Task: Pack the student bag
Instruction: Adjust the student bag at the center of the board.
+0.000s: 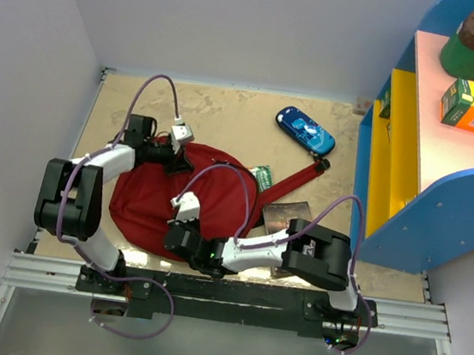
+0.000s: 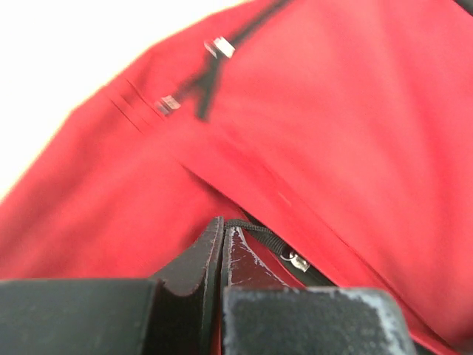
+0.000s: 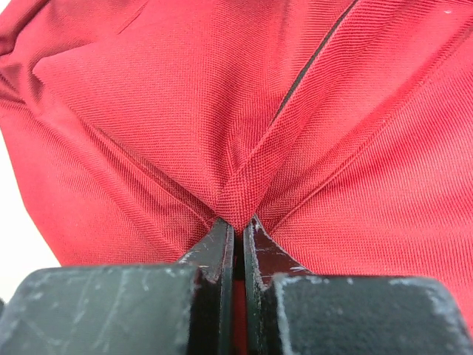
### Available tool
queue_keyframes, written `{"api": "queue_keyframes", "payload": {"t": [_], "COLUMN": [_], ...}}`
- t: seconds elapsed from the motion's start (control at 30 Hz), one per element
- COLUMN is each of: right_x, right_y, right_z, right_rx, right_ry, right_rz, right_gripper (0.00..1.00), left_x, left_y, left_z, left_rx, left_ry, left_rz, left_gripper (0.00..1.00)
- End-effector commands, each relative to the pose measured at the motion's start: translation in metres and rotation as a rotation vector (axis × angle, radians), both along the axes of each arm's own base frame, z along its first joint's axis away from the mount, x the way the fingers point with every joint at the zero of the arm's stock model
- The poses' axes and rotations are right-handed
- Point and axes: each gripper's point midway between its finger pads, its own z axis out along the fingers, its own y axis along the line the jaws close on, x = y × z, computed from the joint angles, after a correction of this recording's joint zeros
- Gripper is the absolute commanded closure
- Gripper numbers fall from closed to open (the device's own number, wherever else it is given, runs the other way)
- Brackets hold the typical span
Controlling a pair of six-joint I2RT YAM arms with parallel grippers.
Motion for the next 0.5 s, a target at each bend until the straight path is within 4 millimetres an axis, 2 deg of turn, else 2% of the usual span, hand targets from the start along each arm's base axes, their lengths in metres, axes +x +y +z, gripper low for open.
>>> {"api": "queue_keyframes", "payload": {"t": [0.0,0.07,0.1,0.17,0.23,0.3,0.33,0.37,0.4,0.43,0.47], "right_x": [-0.040,-0.041,-0.041,-0.041,-0.040,-0.038,-0.033,-0.029,-0.018,-0.013,-0.004], "right_y": [0.005,0.004,0.005,0.006,0.006,0.010,0.009,0.009,0.006,0.003,-0.002], "right_z": [-0.006,-0.006,-0.005,-0.004,-0.003,0.006,0.010,0.023,0.029,0.037,0.059], "right_rx": [-0.018,-0.011,-0.001,0.000,0.000,0.014,0.011,0.035,0.046,0.057,0.100], "right_ry": [0.028,0.034,0.042,0.042,0.050,0.050,0.048,0.049,0.060,0.062,0.056], "right_rz": [0.096,0.085,0.078,0.070,0.064,0.059,0.050,0.044,0.034,0.027,0.019], "right_gripper": [1.00,1.00,1.00,1.00,1.00,1.00,0.88,0.76,0.67,0.53,0.48], "left_x": [0.069,0.082,0.088,0.099,0.103,0.100,0.095,0.091,0.088,0.075,0.068], "left_y": [-0.004,-0.005,-0.004,-0.003,-0.002,-0.002,-0.002,-0.001,0.001,0.003,0.005], "left_z": [0.039,0.043,0.037,0.038,0.033,0.034,0.031,0.035,0.035,0.028,0.035], "left_rx": [-0.029,-0.026,-0.011,0.004,0.017,0.017,0.027,0.033,0.049,0.070,0.076], "left_ry": [-0.195,-0.215,-0.205,-0.225,-0.215,-0.209,-0.188,-0.186,-0.185,-0.124,-0.130], "left_rz": [0.082,0.099,0.125,0.153,0.169,0.162,0.155,0.151,0.144,0.135,0.136], "left_gripper": [1.00,1.00,1.00,1.00,1.00,1.00,1.00,0.97,0.80,0.74,0.71]}}
